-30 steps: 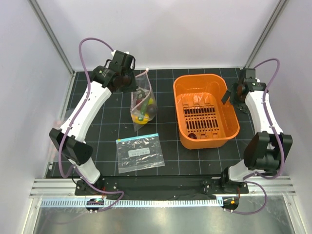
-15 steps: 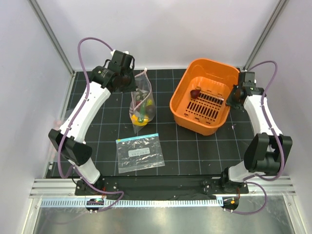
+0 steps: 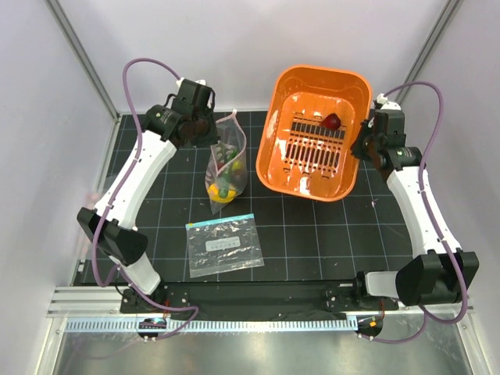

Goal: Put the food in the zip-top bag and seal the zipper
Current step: Pick up the bin at the center of the board, then place the bin at the center of the board.

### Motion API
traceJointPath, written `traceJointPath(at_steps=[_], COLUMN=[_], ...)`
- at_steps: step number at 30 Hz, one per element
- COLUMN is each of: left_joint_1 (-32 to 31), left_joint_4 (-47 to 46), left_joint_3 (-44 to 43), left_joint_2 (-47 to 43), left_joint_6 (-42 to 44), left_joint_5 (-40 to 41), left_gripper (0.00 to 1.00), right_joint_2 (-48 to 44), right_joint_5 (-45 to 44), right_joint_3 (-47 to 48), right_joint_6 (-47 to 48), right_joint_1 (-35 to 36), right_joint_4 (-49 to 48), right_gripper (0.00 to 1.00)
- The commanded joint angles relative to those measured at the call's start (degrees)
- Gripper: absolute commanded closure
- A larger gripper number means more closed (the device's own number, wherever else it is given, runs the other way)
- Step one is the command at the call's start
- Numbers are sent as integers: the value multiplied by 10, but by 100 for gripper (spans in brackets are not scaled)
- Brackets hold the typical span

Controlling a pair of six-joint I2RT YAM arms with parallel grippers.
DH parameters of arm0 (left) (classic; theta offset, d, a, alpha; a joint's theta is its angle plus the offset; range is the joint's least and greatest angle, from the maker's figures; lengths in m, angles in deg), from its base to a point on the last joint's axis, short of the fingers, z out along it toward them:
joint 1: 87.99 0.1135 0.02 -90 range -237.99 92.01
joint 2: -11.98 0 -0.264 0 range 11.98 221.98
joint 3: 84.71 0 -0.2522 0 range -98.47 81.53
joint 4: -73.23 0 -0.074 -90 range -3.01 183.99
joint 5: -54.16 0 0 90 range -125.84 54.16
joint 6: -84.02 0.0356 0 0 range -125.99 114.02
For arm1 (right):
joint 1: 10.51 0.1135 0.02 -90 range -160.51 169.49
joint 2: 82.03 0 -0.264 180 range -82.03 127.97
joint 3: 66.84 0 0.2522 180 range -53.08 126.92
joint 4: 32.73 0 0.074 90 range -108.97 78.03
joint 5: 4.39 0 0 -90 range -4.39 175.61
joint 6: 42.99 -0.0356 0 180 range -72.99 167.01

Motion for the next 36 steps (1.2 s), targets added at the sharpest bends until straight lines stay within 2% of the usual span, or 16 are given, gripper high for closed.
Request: traceJointPath(at_steps=[1,5,13,19,22,25,26,27,30,33,36], left_joint_1=[2,2,1,2,2,2,1,1,2,1,2], left_joint_4=[-14,-11,-11,-10,-8,-4,-3,-2,-1,-1,-2], left_joint_3=[-28,-29,-27,-28,-28,-32,-32,-32,-30,-30,-31], left_joint_2=[1,0,-1,1,1,0,-1,-2,-4,-4,-3], left_joint_6=[8,9,9,9,9,10,10,12,11,10,10], left_joint_5=[4,11,17,17,17,19,21,22,25,23,23], left_gripper=[98,98,98,98,98,98,98,98,98,98,98], right_joint_2=[-2,10,61,102,129,173,185,202,227,258,233], right_joint_5=[10,32,139,152,178,250,259,270,277,289,289], right_joint_3=[8,-7,-14,0,43,157,192,254,346,380,353], right_joint_6=[-25,-31,-43,-52,-68,-114,-127,-131,-127,-102,-107], right_joint_1=[-4,-6,-35,-50,-58,-71,-71,-71,-71,-71,-72], right_joint_4=[-71,-65,-38,0,48,170,245,278,399,483,463], right_gripper=[99,99,99,99,99,99,99,99,99,99,99])
